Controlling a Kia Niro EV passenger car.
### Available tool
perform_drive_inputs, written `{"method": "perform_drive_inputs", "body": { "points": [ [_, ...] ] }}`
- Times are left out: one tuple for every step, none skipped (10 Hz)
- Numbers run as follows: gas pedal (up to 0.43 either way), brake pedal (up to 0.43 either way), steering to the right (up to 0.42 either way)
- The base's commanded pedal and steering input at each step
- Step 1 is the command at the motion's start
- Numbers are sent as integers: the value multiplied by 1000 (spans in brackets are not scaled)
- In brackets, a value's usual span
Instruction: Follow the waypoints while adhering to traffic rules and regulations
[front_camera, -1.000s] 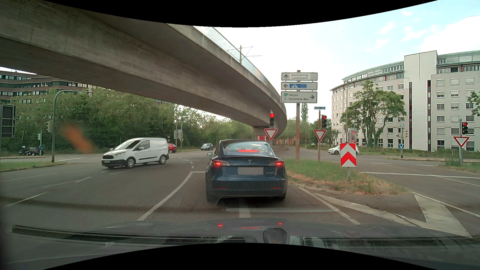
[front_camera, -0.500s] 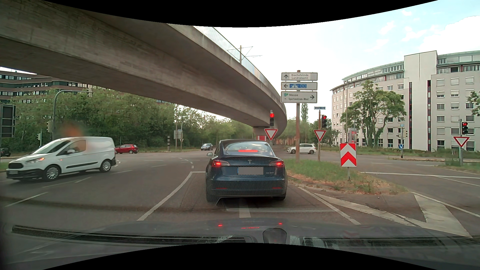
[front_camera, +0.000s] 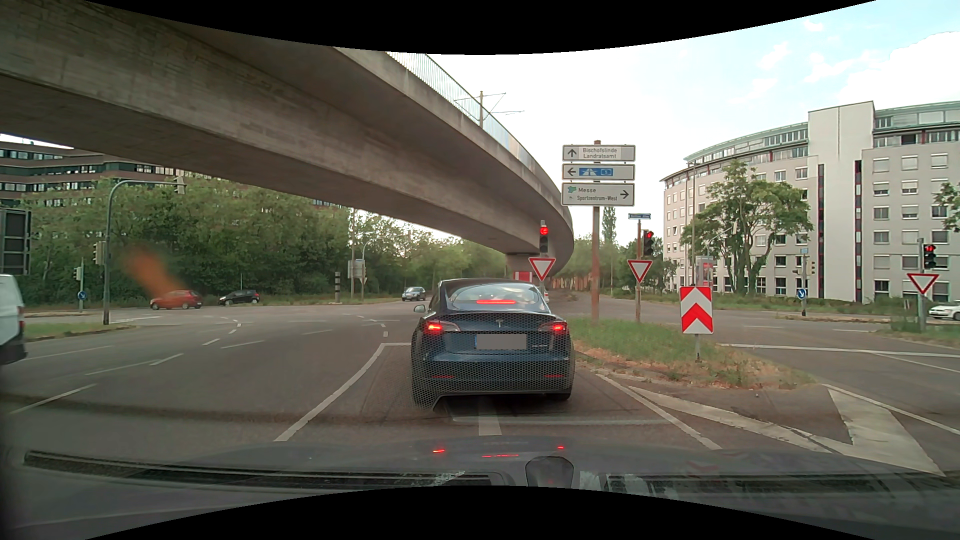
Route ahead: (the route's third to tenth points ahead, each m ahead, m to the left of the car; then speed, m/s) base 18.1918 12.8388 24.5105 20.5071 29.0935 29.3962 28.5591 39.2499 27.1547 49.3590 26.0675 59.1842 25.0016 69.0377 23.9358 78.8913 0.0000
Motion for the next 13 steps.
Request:
{"method": "perform_drive_inputs", "body": {
  "points": [
    [0,287,-12],
    [0,287,-12],
    [0,287,-12],
    [0,287,-12],
    [0,287,-12],
    [0,287,-12],
    [0,287,-12],
    [0,287,-12],
    [0,287,-12],
    [0,287,-12],
    [0,287,-12],
    [0,287,-12],
    [0,287,-12]
  ]
}}
